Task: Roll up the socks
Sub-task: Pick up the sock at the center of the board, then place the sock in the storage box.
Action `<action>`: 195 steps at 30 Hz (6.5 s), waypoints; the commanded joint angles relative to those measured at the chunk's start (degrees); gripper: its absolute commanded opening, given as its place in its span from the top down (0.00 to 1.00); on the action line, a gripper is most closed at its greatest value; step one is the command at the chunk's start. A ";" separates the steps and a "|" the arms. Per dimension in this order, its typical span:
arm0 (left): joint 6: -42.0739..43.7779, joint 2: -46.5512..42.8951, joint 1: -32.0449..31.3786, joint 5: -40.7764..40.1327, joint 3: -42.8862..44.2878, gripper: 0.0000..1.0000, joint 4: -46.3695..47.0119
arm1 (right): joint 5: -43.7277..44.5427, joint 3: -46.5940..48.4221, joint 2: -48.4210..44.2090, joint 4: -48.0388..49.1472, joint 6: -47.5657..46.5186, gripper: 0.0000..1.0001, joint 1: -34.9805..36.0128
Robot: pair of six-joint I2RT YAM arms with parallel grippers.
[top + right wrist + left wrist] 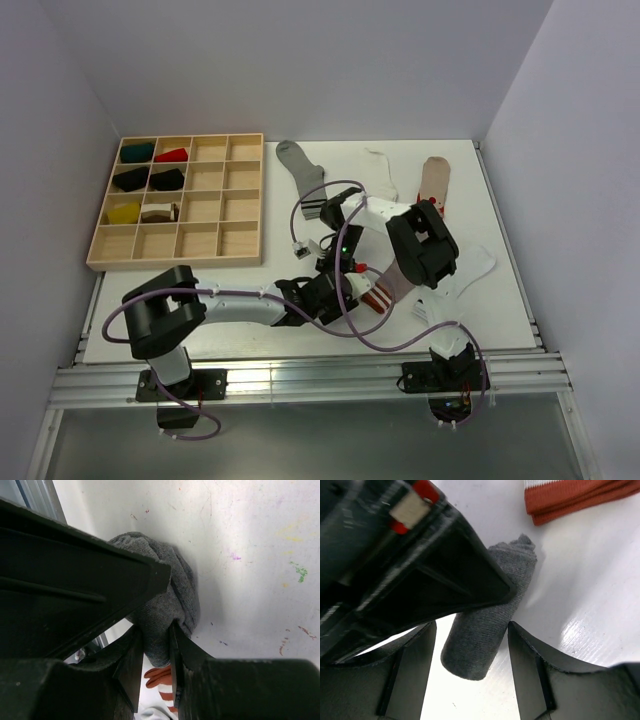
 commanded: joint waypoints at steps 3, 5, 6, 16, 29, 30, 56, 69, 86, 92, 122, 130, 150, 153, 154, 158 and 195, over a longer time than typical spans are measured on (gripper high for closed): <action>1.14 2.15 -0.68 1.12 2.51 0.37 -1.53 | 6.56 1.16 4.18 1.39 -2.20 0.71 -0.25; 1.05 2.94 -0.77 1.29 2.78 0.37 -1.88 | 6.56 1.51 4.45 1.21 -2.29 0.71 -0.25; 1.05 3.12 -0.77 1.47 2.86 0.37 -1.97 | 6.64 1.77 4.88 1.21 -2.29 0.71 -0.25; 2.54 6.45 -0.86 2.08 5.50 0.38 -5.21 | 7.08 2.56 5.94 -0.11 -3.34 0.71 -0.34; 4.48 11.38 -1.03 3.67 8.66 0.48 -9.53 | 7.08 5.46 8.49 -3.01 -5.10 0.71 -0.43; 4.57 11.56 -1.03 3.93 8.58 0.50 -9.61 | 7.08 5.64 8.49 -3.27 -5.19 0.70 -0.43; 1.84 9.98 1.60 8.94 6.29 1.00 -4.96 | 2.52 6.26 -5.39 -1.78 -2.02 0.25 -9.02; -5.09 1.02 8.19 13.94 3.75 1.00 -0.83 | -2.32 17.24 -12.43 -1.08 6.22 0.25 -21.25; -14.76 -16.20 25.76 13.61 1.37 1.00 1.81 | -0.57 18.13 -18.75 5.15 14.06 0.25 -24.86; -18.10 -17.88 35.52 2.97 3.12 1.00 1.45 | 0.67 16.80 -19.37 7.18 14.41 0.25 -24.95; -5.63 21.39 59.35 -20.94 41.36 1.00 1.37 | 3.13 17.24 -17.96 11.40 15.29 0.24 -25.04; -5.28 25.97 59.26 -21.82 43.03 1.00 -2.58 | 2.16 15.58 -18.14 11.05 15.03 0.24 -25.04; -12.56 33.00 60.05 -2.67 49.80 1.00 -13.74 | 2.60 9.42 -21.39 11.76 13.36 0.25 -25.04; -14.32 33.26 61.28 1.55 49.71 1.00 -14.10 | 2.86 8.81 -21.83 11.93 13.36 0.25 -25.04; -14.50 33.70 61.54 3.21 49.80 1.00 -14.27 | 2.87 8.72 -21.92 11.93 13.36 0.25 -25.04; -15.56 34.76 62.86 8.40 50.50 1.00 -15.41 | 2.95 8.36 -21.57 12.28 13.53 0.25 -25.04; -14.51 30.46 66.11 17.55 54.46 0.43 -17.61 | 4.27 11.18 -21.65 10.00 14.59 0.25 -24.86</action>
